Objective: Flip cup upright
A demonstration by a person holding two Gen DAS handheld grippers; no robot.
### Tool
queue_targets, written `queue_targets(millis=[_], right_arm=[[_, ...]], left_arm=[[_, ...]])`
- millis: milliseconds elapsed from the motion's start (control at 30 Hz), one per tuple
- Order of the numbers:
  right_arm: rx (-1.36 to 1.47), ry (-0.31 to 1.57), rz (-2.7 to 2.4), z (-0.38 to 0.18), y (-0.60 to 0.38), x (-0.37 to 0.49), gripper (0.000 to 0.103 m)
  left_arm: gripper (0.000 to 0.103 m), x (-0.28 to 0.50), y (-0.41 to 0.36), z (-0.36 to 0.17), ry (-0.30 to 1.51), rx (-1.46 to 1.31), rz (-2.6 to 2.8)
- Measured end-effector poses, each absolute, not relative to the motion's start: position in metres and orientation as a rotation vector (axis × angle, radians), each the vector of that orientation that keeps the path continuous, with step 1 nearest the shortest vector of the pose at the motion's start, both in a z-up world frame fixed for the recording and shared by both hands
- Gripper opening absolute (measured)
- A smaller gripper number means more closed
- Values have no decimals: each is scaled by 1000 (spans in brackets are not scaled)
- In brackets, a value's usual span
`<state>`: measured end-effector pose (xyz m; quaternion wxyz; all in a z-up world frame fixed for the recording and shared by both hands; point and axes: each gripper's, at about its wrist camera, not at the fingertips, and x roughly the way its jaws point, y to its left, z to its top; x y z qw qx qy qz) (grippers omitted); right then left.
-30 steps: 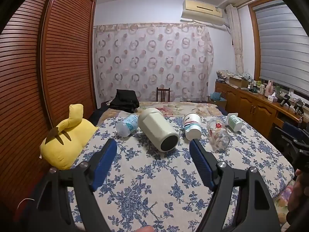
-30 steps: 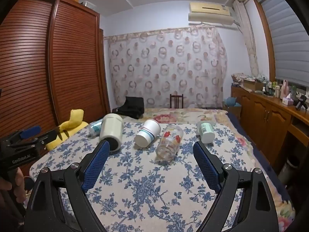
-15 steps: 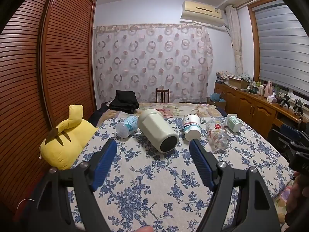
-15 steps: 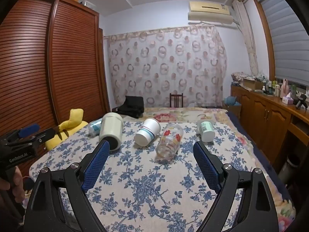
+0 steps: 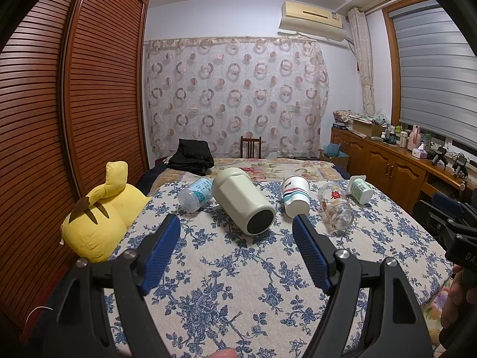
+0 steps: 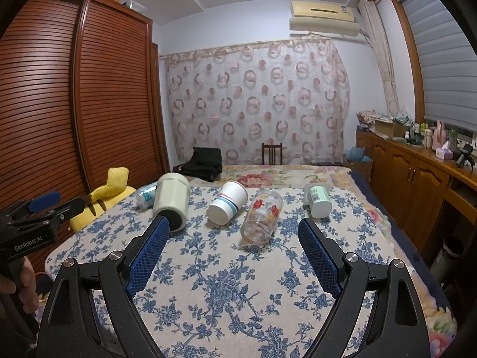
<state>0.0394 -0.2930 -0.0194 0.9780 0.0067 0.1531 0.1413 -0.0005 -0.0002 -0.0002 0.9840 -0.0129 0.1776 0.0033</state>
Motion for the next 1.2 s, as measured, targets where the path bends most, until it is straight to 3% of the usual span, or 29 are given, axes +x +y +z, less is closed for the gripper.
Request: queue_targets(millis=[1200], right_arm=[[19,313,281,-20,-296,39,90]], left_arm=[[78,0,0,0,357,-27,6]])
